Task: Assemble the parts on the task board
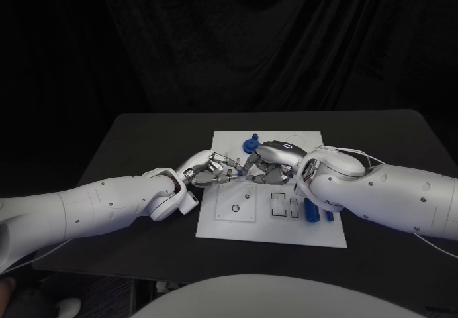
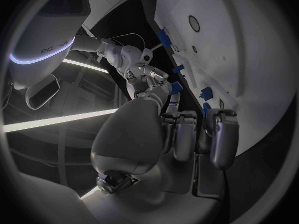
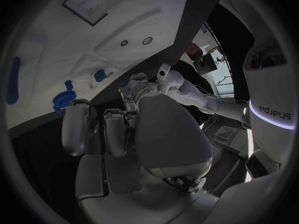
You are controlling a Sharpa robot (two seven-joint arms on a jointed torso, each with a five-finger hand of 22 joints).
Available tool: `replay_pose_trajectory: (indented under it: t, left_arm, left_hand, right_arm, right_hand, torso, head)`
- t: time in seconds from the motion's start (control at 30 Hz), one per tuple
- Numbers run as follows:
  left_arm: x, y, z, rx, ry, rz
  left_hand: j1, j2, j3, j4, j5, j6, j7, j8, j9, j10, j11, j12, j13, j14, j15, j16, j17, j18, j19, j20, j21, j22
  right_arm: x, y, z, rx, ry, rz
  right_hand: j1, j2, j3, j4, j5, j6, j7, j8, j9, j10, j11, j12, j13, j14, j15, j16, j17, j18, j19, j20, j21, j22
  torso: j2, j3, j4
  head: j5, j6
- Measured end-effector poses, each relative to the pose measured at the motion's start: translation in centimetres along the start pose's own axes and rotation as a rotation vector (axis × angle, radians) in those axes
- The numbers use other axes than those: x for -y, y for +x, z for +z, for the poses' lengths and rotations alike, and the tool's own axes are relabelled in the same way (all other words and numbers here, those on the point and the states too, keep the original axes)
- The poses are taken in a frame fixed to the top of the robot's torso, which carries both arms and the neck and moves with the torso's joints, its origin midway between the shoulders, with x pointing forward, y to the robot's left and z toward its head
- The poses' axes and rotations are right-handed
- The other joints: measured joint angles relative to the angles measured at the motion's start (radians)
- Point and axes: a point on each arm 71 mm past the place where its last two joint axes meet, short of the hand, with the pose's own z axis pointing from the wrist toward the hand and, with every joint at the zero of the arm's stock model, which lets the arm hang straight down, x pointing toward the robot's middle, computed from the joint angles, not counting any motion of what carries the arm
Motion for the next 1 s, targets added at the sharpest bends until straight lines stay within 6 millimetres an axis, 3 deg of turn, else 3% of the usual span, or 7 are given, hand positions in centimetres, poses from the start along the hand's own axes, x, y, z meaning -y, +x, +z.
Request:
replay_pose_trajectory:
  t: [0.33, 0.57, 0.83, 1.0]
  left_arm:
    - [-0.2, -0.1, 0.0, -0.001, -0.007, 0.001]
    - [-0.5, -0.9, -0.4, 0.023, -0.017, 0.021]
    - [-0.9, -3.1, -0.9, 0.099, -0.03, 0.09]
    - [-0.8, -5.0, -0.1, 0.151, -0.026, 0.15]
  left_hand:
    - [0.0, 0.0, 0.0, 0.0, 0.0, 0.004, 0.004, 0.003, 0.001, -0.003, 0.003, 0.0, -0.001, 0.004, 0.004, 0.0, 0.0, 0.0, 0.0, 0.0, 0.0, 0.0]
    - [0.005, 0.004, 0.004, -0.004, 0.009, 0.014, 0.005, 0.003, 0.001, 0.0, 0.007, 0.001, -0.001, 0.001, 0.007, 0.0, 0.0, 0.0, 0.0, 0.007, 0.0, 0.0]
    - [0.011, 0.001, 0.007, -0.007, 0.018, 0.017, 0.005, 0.008, 0.001, -0.003, 0.011, 0.001, -0.001, 0.004, 0.011, 0.0, 0.0, 0.0, 0.0, 0.007, 0.006, 0.0]
    - [0.011, 0.001, 0.007, -0.007, 0.018, 0.022, 0.007, 0.008, 0.001, -0.003, 0.011, 0.001, -0.001, 0.004, 0.011, 0.0, 0.0, 0.0, 0.003, 0.011, 0.006, 0.0]
  right_arm:
    - [0.5, -0.1, -0.5, 0.003, 0.013, 0.0]
    - [1.8, -0.7, -2.6, 0.018, 0.044, 0.002]
    - [2.7, -5.1, -5.1, 0.104, 0.068, -0.043]
    - [2.8, -6.5, -6.3, 0.139, 0.078, -0.054]
  right_hand:
    - [0.0, 0.0, 0.0, 0.0, 0.0, -0.004, 0.004, 0.0, -0.001, 0.0, 0.0, -0.004, 0.001, 0.0, 0.0, 0.0, 0.0, 0.0, 0.0, 0.0, 0.0, 0.0]
    - [0.0, 0.0, 0.0, 0.0, 0.0, -0.004, 0.004, 0.0, -0.001, -0.004, 0.004, -0.004, 0.001, 0.0, 0.0, 0.0, 0.0, 0.0, 0.0, 0.0, 0.0, 0.0]
    - [-0.007, -0.006, 0.0, 0.0, 0.0, -0.004, 0.004, 0.0, -0.001, 0.0, 0.007, -0.004, 0.001, 0.0, 0.0, 0.0, 0.0, 0.0, 0.002, 0.002, 0.009, 0.0]
    - [-0.01, -0.003, 0.0, 0.0, 0.0, 0.0, 0.0, 0.0, -0.001, 0.0, 0.007, -0.004, 0.0, 0.0, 0.0, 0.0, 0.0, 0.0, 0.004, 0.004, 0.014, 0.0]
  torso:
    - [0.0, 0.0001, -0.0001]
    - [-0.002, -0.0008, -0.0018]
    - [0.0, -0.0009, -0.006]
    - [0.003, -0.0004, -0.01]
  head:
    - [0.0, 0.0]
    - [0.005, 0.0]
    - [0.016, 0.0]
    - [0.02, 0.0]
